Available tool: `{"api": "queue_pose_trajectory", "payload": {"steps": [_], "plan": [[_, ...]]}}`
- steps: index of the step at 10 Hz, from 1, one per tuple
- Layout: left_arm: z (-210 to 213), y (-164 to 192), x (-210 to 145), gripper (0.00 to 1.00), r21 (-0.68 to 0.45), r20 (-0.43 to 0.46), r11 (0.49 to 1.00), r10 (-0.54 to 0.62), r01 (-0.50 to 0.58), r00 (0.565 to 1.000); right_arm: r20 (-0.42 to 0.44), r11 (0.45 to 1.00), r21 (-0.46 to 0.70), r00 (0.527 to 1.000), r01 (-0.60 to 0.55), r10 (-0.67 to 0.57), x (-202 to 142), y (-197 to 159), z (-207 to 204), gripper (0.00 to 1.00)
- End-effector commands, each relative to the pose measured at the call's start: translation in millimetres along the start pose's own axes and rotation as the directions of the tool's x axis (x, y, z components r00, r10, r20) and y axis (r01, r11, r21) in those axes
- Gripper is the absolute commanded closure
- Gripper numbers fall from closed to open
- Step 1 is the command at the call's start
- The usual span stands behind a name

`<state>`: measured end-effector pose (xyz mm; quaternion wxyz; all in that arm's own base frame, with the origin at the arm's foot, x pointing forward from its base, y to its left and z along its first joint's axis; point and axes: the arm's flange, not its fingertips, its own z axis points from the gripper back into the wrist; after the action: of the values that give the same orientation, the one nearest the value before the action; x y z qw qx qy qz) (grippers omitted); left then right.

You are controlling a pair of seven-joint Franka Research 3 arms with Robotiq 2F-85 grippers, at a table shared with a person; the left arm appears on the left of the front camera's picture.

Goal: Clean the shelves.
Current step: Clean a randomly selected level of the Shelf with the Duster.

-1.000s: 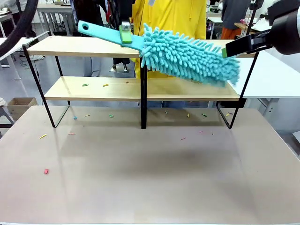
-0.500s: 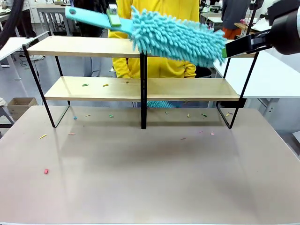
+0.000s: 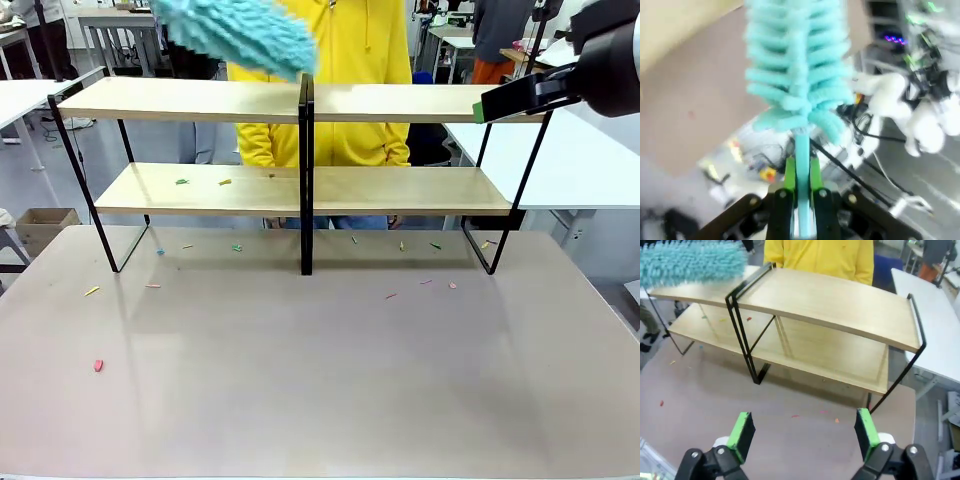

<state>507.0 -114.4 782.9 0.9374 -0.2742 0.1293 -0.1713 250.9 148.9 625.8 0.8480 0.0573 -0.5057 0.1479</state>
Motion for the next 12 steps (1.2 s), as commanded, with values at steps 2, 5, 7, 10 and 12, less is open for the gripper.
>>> {"api": "queue_pose_trajectory", "payload": {"steps": [2, 5, 7, 10, 12], "plan": [[-10.7, 33.8, -96.0, 0.88, -0.335, 0.001, 0.938, 0.099, -0.093, 0.995, 0.001, 1.000, 0.001, 1.000, -0.003, 0.003, 1.0, -1.3, 0.2, 0.00], [-6.4, 83.5, -153.1, 0.88, -0.410, 0.316, 0.859, -0.184, 0.308, 0.931, 0.001, 1.000, 0.001, 1.000, -0.003, 0.003, 1.0, -1.3, 0.2, 0.00], [-9.1, 113.5, -180.0, 0.88, -0.310, 0.426, 0.848, -0.280, 0.430, 0.860, 0.001, 1.000, 0.001, 1.000, -0.003, 0.003, 1.0, -1.3, 0.2, 0.00], [-20.2, 140.2, -199.7, 0.88, -0.299, 0.459, 0.823, -0.320, 0.484, 0.829, 0.001, 1.000, 0.001, 1.000, -0.003, 0.003, 1.0, -1.3, 0.2, 0.00], [-9.2, 145.9, -198.4, 0.88, -0.311, 0.451, 0.819, -0.319, 0.482, 0.834, 0.001, 1.000, 0.001, 1.000, -0.003, 0.003, 1.0, -1.3, 0.2, 0.00]]}}
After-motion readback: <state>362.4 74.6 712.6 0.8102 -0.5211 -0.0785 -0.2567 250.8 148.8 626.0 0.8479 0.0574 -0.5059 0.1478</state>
